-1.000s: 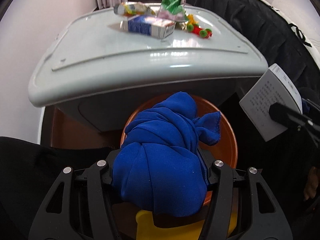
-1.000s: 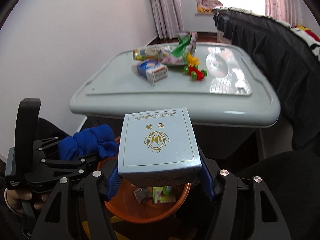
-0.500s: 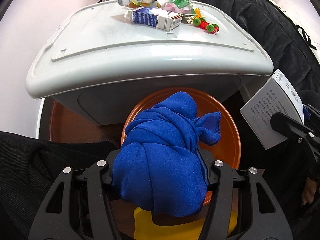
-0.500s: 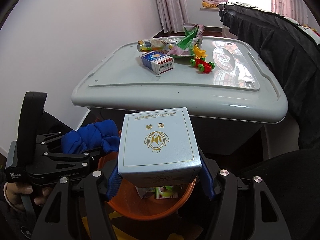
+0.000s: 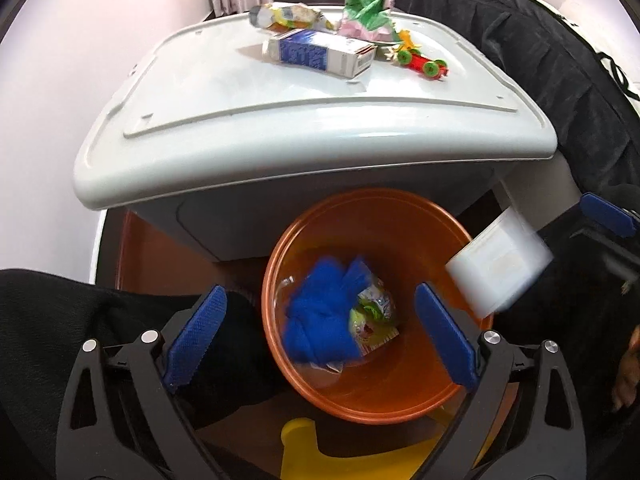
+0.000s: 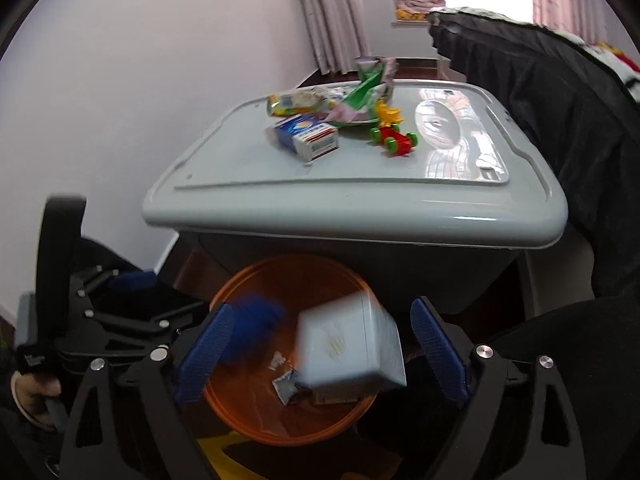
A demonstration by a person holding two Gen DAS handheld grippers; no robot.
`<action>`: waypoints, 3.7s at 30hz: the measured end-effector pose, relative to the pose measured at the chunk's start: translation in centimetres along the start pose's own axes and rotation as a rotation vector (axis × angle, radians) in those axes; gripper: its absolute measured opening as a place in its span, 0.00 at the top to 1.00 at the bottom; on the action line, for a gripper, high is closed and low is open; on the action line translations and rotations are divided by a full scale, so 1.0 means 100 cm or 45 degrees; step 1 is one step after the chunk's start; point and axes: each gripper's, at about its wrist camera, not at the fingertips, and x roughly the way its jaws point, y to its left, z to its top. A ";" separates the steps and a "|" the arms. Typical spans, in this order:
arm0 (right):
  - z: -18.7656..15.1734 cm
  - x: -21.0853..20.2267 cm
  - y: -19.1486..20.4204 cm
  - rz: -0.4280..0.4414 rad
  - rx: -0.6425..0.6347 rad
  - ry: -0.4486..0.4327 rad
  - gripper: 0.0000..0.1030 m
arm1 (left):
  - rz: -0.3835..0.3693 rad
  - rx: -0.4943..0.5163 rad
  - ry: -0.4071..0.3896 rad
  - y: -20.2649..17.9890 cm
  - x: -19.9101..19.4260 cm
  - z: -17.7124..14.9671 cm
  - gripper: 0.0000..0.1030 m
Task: Collect trash
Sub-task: 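Open both tools to drop the blue cloth and white gift box into the bucket, then grasp the red-green toy car with the right tool, then grasp the blue-and-white medicine box with the left tool while the right tool holds the toy car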
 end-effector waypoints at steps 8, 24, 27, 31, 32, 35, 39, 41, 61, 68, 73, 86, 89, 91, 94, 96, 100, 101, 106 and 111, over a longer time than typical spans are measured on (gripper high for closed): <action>0.015 -0.007 -0.016 -0.010 0.047 -0.055 0.14 | -0.048 -0.040 -0.058 0.009 -0.009 0.004 0.10; 0.127 0.067 -0.037 -0.113 -0.189 -0.130 0.14 | -0.081 -0.117 -0.189 0.014 0.008 0.070 0.10; 0.146 0.096 -0.048 -0.130 -0.184 -0.107 0.14 | -0.078 -0.118 -0.200 0.012 0.015 0.076 0.10; 0.162 0.134 -0.059 -0.139 -0.175 -0.053 0.14 | -0.061 -0.073 -0.205 0.007 0.025 0.071 0.10; 0.166 0.145 -0.061 -0.138 -0.186 -0.040 0.14 | -0.056 -0.061 -0.203 0.007 0.026 0.070 0.10; 0.172 0.161 -0.063 -0.141 -0.199 -0.021 0.18 | -0.049 -0.026 -0.203 0.004 0.028 0.066 0.10; 0.181 0.182 -0.066 -0.128 -0.191 0.024 0.26 | -0.037 0.015 -0.226 0.000 0.027 0.065 0.10; 0.185 0.190 -0.067 -0.129 -0.190 0.048 0.28 | -0.031 0.029 -0.231 -0.001 0.027 0.064 0.10; 0.190 0.204 -0.057 -0.193 -0.231 0.095 0.62 | -0.043 0.019 -0.242 -0.001 0.031 0.062 0.10; 0.183 0.151 -0.057 -0.174 -0.134 0.036 0.62 | -0.064 -0.042 -0.237 0.007 0.028 0.064 0.10; 0.167 0.089 -0.054 -0.143 -0.106 -0.097 0.62 | -0.038 -0.087 -0.207 0.009 0.029 0.077 0.10; 0.147 0.051 -0.097 -0.099 0.064 -0.187 0.61 | 0.027 -0.402 -0.226 -0.006 0.050 0.196 0.10; 0.148 0.051 -0.100 -0.090 0.076 -0.200 0.61 | 0.082 -0.467 -0.197 -0.008 0.066 0.213 0.10; 0.148 0.050 -0.100 -0.089 0.070 -0.207 0.61 | 0.123 -0.517 -0.157 -0.010 0.081 0.220 0.10; 0.150 0.051 -0.099 -0.088 0.059 -0.214 0.61 | 0.155 -0.539 -0.136 -0.013 0.096 0.227 0.10; 0.151 0.051 -0.100 -0.075 0.064 -0.215 0.61 | 0.188 -0.529 -0.127 -0.016 0.102 0.232 0.10; 0.152 0.052 -0.101 -0.072 0.064 -0.216 0.61 | 0.241 -0.561 -0.058 -0.014 0.118 0.234 0.10; 0.152 0.053 -0.101 -0.072 0.067 -0.214 0.61 | 0.240 -0.577 -0.051 -0.011 0.120 0.232 0.10; 0.155 0.055 -0.102 -0.064 0.081 -0.212 0.61 | 0.289 -0.620 -0.054 -0.001 0.126 0.224 0.10; 0.156 0.059 -0.098 -0.065 0.061 -0.199 0.62 | 0.368 -0.557 -0.066 0.005 0.130 0.226 0.34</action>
